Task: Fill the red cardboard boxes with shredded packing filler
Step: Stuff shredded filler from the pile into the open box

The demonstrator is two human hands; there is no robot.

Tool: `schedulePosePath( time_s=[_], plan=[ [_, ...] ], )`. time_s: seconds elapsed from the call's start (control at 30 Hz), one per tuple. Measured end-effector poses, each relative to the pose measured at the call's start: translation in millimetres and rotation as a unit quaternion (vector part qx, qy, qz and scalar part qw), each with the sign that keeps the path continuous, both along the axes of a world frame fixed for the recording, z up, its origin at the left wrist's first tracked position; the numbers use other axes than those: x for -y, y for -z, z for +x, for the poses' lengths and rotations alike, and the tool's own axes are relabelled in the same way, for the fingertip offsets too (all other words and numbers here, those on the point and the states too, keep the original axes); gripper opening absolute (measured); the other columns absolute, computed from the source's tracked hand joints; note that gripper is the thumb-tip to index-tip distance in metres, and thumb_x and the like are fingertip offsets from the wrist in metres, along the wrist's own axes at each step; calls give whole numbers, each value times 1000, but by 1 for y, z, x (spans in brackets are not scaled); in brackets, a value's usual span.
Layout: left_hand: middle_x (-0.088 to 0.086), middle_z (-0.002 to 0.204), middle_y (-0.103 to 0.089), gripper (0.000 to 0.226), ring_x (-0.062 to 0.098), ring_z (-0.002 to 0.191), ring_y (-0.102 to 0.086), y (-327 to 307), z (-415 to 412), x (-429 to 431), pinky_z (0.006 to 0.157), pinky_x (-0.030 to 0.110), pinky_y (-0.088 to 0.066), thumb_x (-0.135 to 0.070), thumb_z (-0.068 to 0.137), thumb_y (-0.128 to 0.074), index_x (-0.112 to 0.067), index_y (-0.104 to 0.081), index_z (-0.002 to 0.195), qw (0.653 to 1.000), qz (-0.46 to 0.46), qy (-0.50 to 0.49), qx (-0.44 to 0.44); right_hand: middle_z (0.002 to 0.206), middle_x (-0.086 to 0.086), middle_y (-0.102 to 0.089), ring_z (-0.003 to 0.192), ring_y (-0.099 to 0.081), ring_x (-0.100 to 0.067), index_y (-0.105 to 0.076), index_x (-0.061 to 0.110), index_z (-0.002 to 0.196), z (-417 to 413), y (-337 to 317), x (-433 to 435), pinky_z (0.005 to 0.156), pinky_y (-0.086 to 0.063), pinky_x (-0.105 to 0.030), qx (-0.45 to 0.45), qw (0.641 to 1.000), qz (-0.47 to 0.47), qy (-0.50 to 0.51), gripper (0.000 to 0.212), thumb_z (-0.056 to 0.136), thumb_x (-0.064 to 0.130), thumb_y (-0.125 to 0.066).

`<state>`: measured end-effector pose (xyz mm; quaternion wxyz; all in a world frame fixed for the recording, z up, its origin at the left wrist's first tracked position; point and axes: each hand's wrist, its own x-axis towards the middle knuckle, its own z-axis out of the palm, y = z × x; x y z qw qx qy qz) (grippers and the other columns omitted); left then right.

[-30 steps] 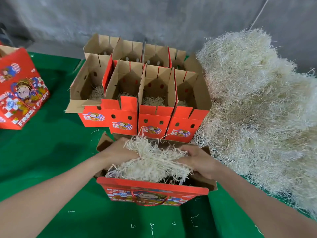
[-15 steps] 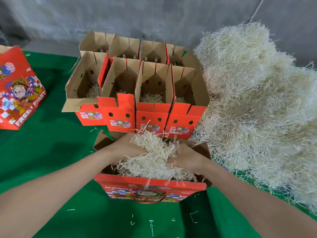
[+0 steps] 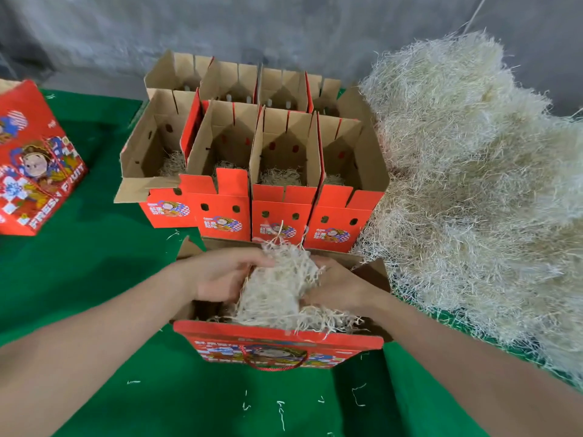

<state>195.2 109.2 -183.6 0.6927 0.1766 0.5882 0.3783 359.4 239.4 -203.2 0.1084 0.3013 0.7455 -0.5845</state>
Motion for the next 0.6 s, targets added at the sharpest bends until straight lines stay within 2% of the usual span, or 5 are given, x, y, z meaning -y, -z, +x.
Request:
schedulePosePath(
  time_s=[0.1, 0.27, 0.33, 0.47, 0.6],
  plan=[
    [6, 101, -53, 31, 15, 94, -54, 6, -14, 10, 87, 27, -40, 1, 65, -69, -17, -53, 85, 999, 17, -32, -15, 42, 13, -50, 36, -41, 0, -47, 11, 113, 10, 0, -6, 38, -32, -12, 70, 997, 3, 39, 36, 82, -5, -54],
    [12, 113, -55, 40, 13, 96, -51, 19, 0, 2, 74, 21, -39, 14, 82, -50, -5, -53, 117, 983, -20, 19, -183, 149, -4, -28, 137, -24, -23, -18, 16, 145, 7, -6, -4, 114, -13, -40, 96, 986, -136, 30, 112, 53, 31, -81],
    [15, 119, -53, 49, 20, 103, -49, 25, 4, -3, 88, 28, -39, 14, 83, -49, -4, -46, 128, 979, -29, 3, -202, 150, -1, -25, 140, -18, -24, -7, 16, 148, -2, 0, 2, 114, -10, -43, 111, 985, -128, 32, 117, 59, 35, -81],
    [2, 133, -46, 70, 18, 120, -44, 26, 2, -3, 101, 28, -31, 9, 79, -59, -12, -35, 142, 966, -5, -1, -257, 114, -3, -57, 113, -51, -24, -55, 17, 106, -8, 4, 8, 101, -40, -37, 112, 992, -24, 46, 27, 83, 13, -67],
    [1, 129, -44, 46, 1, 107, -47, 21, -25, 8, 85, 8, -33, 1, 82, -63, -24, -53, 119, 961, 30, -6, -276, 138, -13, -38, 117, -44, -30, -14, 5, 144, 6, 2, -12, 94, -39, -37, 128, 987, -14, 100, 90, 79, 23, -72]
  ],
)
